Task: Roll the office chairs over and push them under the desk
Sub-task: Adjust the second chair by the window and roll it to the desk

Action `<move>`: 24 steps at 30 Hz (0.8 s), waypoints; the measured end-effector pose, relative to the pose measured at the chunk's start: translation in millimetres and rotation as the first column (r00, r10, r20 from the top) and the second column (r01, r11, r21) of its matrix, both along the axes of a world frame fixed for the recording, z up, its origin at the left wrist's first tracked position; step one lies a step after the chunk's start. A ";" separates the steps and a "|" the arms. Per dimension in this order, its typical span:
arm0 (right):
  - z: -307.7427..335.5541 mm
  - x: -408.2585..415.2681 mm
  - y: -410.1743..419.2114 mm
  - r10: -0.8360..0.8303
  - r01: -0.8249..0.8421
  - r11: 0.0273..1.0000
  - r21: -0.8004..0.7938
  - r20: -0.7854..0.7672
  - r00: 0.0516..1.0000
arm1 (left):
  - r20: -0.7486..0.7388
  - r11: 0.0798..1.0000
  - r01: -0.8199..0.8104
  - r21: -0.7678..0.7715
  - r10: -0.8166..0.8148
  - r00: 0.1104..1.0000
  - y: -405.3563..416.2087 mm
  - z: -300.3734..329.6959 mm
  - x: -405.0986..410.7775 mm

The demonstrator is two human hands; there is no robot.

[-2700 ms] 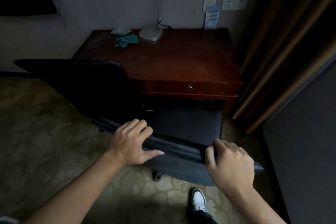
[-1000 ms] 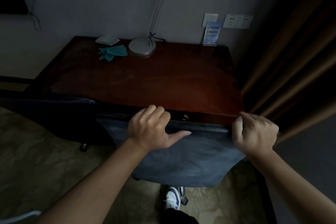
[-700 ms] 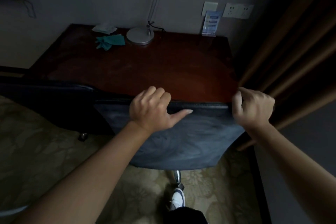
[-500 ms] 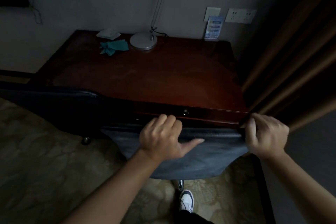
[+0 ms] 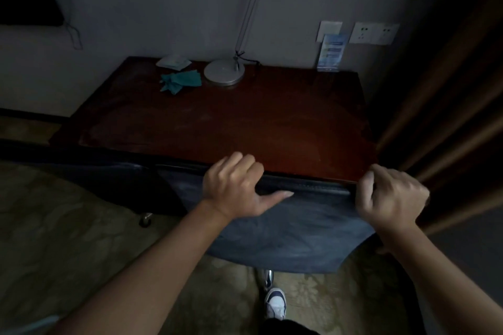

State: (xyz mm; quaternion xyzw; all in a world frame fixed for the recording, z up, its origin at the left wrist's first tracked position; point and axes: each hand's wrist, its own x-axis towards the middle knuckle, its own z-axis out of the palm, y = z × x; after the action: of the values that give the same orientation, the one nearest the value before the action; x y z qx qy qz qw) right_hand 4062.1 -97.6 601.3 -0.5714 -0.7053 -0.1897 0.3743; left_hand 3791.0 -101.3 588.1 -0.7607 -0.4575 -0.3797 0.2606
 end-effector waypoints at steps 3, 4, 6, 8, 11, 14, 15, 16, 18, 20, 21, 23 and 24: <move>-3.5 3.3 9.4 -0.021 0.021 1.000 0.020 0.004 1.000 | 0.000 1.000 0.007 -0.003 -0.007 1.000 15.9 -4.5 1.4; -4.1 3.0 16.0 -0.022 0.022 1.000 0.012 0.002 1.000 | -0.003 1.000 0.015 0.005 -0.015 1.000 25.0 -4.9 1.1; -5.4 -0.7 30.9 -0.044 0.044 0.999 0.013 0.003 0.999 | -0.010 1.000 0.027 0.003 -0.027 1.000 42.9 -2.9 0.2; -9.4 2.2 50.2 -0.045 0.045 0.998 0.043 -0.006 0.999 | -0.017 1.000 0.015 0.001 -0.015 1.000 59.9 -5.8 3.5; -17.8 11.7 64.4 -0.005 0.004 0.997 0.078 0.013 1.000 | -0.009 1.000 -0.008 0.025 0.008 1.000 68.3 -19.3 10.5; -25.3 16.3 61.0 -0.013 0.013 0.996 0.087 -0.003 1.000 | -0.021 1.000 0.018 0.004 -0.017 1.000 64.8 -22.9 9.8; -24.8 15.8 58.5 -0.015 0.016 0.995 0.097 -0.006 1.000 | -0.020 1.000 0.008 0.006 -0.008 1.000 62.3 -23.5 10.5; -24.5 13.3 58.8 -0.008 0.009 0.995 0.098 -0.006 1.000 | -0.019 1.000 -0.003 -0.002 0.003 1.000 61.6 -22.1 9.1; -23.6 14.1 54.9 -0.004 0.004 0.997 0.081 -0.003 1.000 | -0.016 0.999 0.001 -0.034 -0.002 1.000 56.6 -19.3 11.9; -21.5 12.8 54.3 -0.017 0.018 0.998 0.063 -0.009 1.000 | -0.023 0.998 -0.024 -0.055 0.023 0.999 52.6 -17.1 13.3; -20.7 12.3 55.1 -0.029 0.029 0.998 0.049 -0.016 0.999 | -0.023 0.997 -0.033 -0.072 0.031 0.999 52.4 -14.9 13.1; -22.5 12.8 54.4 -0.046 0.047 0.998 0.049 -0.021 0.999 | -0.030 0.995 -0.039 -0.090 0.036 0.999 51.5 -12.8 13.2; -23.7 12.7 54.7 -0.043 0.044 0.997 0.058 -0.019 0.999 | -0.035 0.994 -0.045 -0.096 0.041 0.999 51.2 -12.8 12.9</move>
State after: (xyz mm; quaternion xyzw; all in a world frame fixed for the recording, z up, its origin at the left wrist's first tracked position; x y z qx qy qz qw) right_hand 4074.8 -42.8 577.5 -0.5771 -0.6835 -0.2131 0.3928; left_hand 3803.9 -50.1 575.4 -0.7686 -0.4873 -0.3387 0.2390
